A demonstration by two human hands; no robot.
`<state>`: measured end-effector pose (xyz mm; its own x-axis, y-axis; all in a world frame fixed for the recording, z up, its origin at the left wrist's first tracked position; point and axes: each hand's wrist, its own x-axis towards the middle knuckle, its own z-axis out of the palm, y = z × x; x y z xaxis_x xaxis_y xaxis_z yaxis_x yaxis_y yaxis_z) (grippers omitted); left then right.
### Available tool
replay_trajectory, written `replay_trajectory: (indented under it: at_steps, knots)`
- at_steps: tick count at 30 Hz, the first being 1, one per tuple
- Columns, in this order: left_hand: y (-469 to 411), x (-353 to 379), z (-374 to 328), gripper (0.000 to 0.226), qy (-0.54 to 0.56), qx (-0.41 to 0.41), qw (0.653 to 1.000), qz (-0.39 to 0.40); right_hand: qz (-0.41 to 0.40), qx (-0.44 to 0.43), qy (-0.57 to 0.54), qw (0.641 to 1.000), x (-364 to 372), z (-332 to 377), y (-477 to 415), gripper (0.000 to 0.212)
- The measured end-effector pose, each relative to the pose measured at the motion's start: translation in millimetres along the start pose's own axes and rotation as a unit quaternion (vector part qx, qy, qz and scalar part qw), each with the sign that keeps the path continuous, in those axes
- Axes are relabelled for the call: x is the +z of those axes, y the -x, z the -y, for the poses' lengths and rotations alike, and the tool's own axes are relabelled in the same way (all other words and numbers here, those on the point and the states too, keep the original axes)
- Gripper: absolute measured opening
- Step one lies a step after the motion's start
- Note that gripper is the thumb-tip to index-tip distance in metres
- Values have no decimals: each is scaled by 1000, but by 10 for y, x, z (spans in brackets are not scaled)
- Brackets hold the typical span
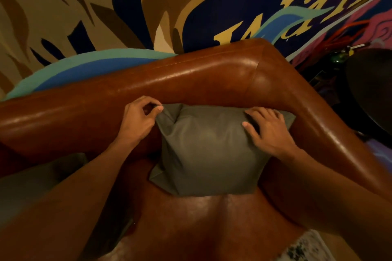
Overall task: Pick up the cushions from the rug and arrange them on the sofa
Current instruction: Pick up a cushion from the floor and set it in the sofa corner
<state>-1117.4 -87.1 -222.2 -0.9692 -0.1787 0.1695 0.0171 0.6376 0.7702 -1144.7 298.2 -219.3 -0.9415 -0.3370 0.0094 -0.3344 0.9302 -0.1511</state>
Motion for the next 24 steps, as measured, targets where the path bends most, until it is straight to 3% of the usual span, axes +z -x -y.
replay_trajectory:
  at_steps: [4,8,18,22,24]
  knots:
    - [112,44,75,7,38,-51,996,-57,-70,69,39,994,96,-308,75,51]
    - [218,115,112,9,52,-68,992,-92,-83,128,61,986,67,-477,-21,41]
    - [167,182,78,14,-8,-129,982,-137,-133,89,93,983,-26,-749,-284,49]
    - [137,250,-122,22,-13,-135,979,-149,-117,130,49,983,8,-658,-303,48]
    - [347,310,-290,38,-58,-86,980,-168,-164,180,3,970,-40,-491,-146,46]
